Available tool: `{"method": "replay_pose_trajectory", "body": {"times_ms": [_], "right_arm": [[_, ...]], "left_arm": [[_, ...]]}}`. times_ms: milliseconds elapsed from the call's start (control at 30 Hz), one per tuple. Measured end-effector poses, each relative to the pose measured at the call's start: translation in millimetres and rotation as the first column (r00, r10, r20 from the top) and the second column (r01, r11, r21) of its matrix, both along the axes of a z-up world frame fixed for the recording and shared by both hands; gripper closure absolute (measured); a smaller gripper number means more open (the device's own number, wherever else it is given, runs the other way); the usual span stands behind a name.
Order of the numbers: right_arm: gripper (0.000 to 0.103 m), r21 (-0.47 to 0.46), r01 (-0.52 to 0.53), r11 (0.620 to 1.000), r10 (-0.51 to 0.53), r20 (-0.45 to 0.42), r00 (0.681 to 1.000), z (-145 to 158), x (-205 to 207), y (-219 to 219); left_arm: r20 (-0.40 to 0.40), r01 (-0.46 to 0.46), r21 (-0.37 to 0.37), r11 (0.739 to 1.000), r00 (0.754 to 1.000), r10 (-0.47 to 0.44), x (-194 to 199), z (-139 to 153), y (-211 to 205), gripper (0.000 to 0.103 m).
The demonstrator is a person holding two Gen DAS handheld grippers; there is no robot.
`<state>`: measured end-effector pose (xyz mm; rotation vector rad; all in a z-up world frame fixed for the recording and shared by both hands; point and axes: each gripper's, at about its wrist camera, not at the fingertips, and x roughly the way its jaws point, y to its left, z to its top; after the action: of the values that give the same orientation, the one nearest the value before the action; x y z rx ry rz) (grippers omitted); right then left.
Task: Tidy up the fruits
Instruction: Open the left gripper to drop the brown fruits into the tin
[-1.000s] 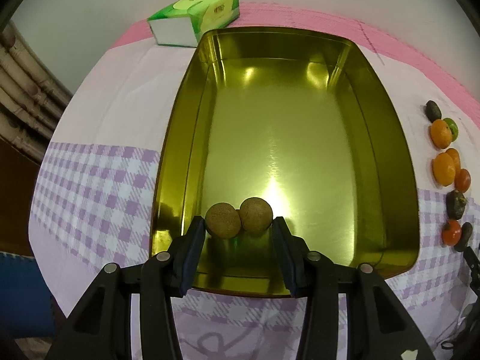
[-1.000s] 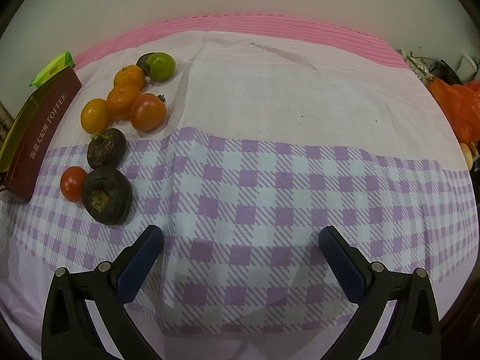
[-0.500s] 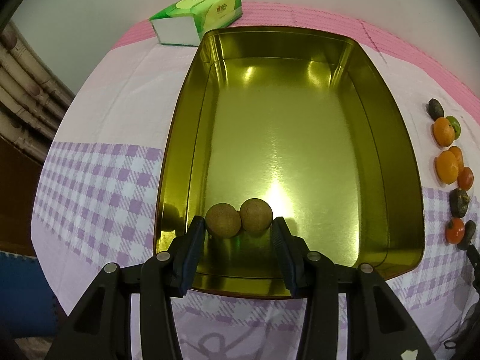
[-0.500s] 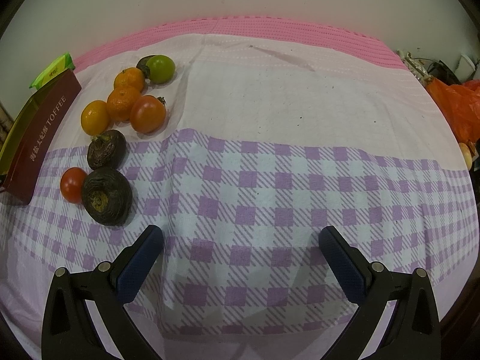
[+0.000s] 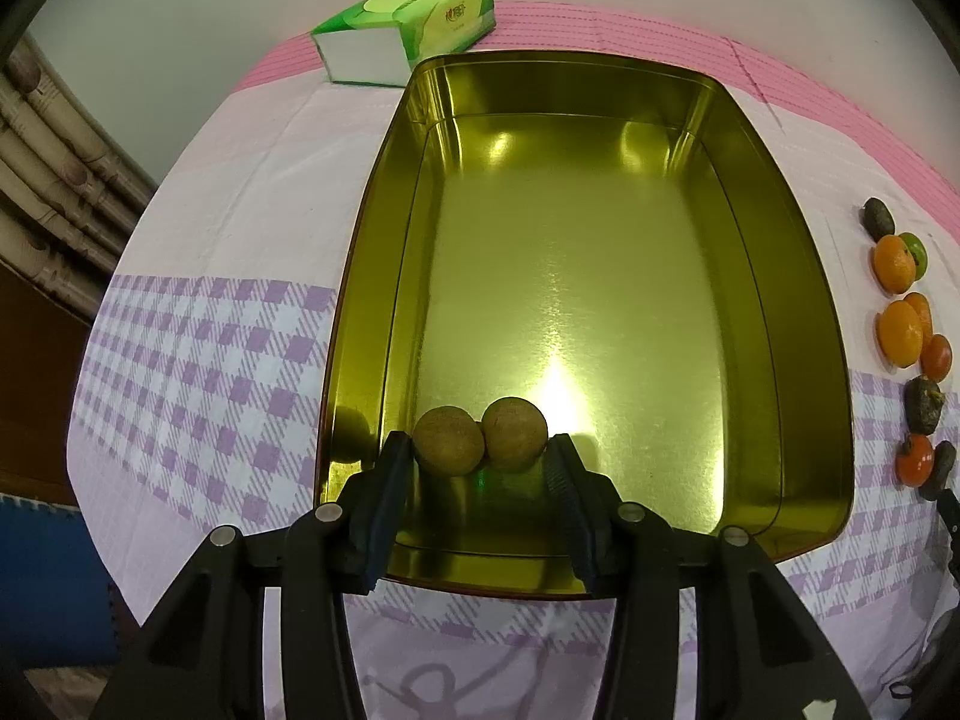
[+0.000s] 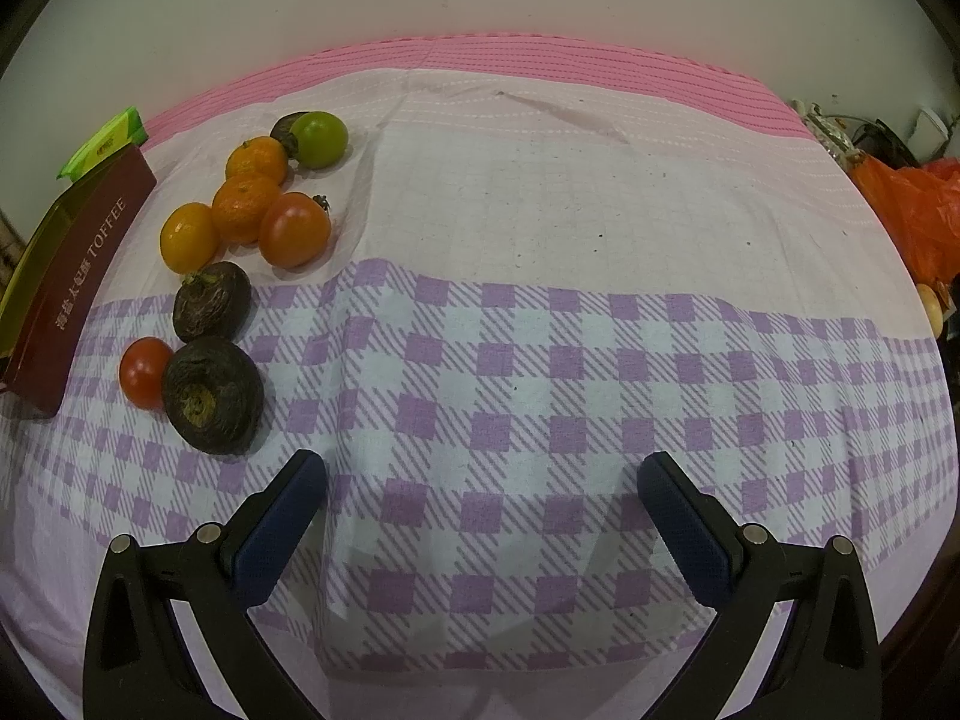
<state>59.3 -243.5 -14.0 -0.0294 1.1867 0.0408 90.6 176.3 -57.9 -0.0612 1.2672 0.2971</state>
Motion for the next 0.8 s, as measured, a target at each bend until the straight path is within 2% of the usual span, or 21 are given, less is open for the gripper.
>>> {"method": "replay_pose_trajectory", "body": {"times_ms": [133,400,533,800], "right_arm": [[0.0,0.0,0.0,1.0,0.0,0.001,1.0,-0.2,-4.1,1.5],[0.0,-0.002,0.0,1.0,0.0,0.003,1.0,0.1,-6.9,2.5],[0.0,-0.002,0.001,1.0,-0.001,0.001,1.0,0.2,-7.4,2.8],[0.0,0.001,0.001,1.0,-0.001,-0.003,1.0,0.5,-6.7,3.0]], "left_arm": [[0.004,0.002,-0.005,1.0,1.0,-0.002,-0.8,-0.5,0.5,0.056],[0.013,-0.008,-0.029,1.0,1.0,0.008,-2.3,3.2,1.7,0.043],[0.041,-0.014,-0.067,0.998,0.999,0.017,-3.6,11.1,5.3,0.039],[0.089,0.003,-0.073,0.997,0.996,0.004,-9.6,29.3,8.1,0.03]]}}
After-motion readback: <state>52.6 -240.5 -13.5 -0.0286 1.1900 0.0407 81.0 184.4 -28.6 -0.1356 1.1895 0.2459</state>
